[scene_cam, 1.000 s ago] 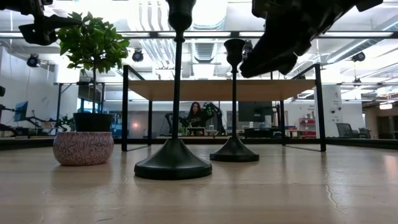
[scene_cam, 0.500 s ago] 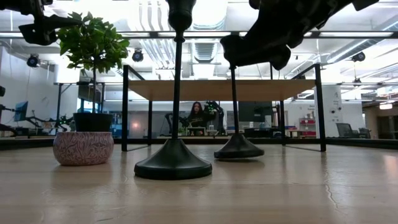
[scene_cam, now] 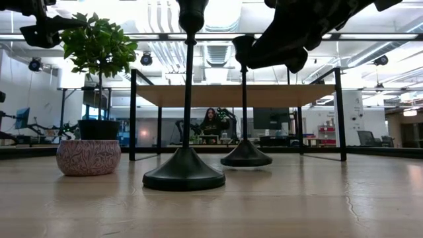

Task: Pick & Place candle stick holders
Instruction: Put the top black candle holder on the shelf

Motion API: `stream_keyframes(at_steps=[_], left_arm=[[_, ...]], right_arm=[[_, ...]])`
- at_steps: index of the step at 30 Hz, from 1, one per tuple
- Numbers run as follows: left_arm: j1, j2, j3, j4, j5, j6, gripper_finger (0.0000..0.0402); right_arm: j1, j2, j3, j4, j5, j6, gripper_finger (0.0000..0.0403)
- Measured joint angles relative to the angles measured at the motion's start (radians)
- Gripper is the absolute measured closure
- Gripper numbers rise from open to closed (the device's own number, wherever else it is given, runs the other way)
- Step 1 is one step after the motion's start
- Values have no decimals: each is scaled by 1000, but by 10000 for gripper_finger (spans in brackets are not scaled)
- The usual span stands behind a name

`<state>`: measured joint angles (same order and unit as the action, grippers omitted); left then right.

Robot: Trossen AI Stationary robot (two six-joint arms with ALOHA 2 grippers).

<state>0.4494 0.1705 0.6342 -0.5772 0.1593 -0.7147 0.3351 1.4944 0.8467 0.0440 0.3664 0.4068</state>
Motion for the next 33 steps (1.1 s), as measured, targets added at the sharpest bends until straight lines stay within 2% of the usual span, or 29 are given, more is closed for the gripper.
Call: stream_keyframes(at_steps=[5,14,17,24,29,33], left_arm=[[0,0,0,0,0,0,161],[0,0,0,0,0,0,161],[0,0,0,0,0,0,161],[0,0,0,0,0,0,161],[0,0,0,0,0,0,161],[0,0,0,0,0,0,161]], right_arm=[[0,0,0,-46,-1,-5,320],[1,0,-4,-184,-2,40,302],[1,0,-19,-195,-2,99,296],[10,0,-86,-182,-2,274,244],[30,0,-137,-24,7,218,203],[38,35,-213,148,59,219,194]])
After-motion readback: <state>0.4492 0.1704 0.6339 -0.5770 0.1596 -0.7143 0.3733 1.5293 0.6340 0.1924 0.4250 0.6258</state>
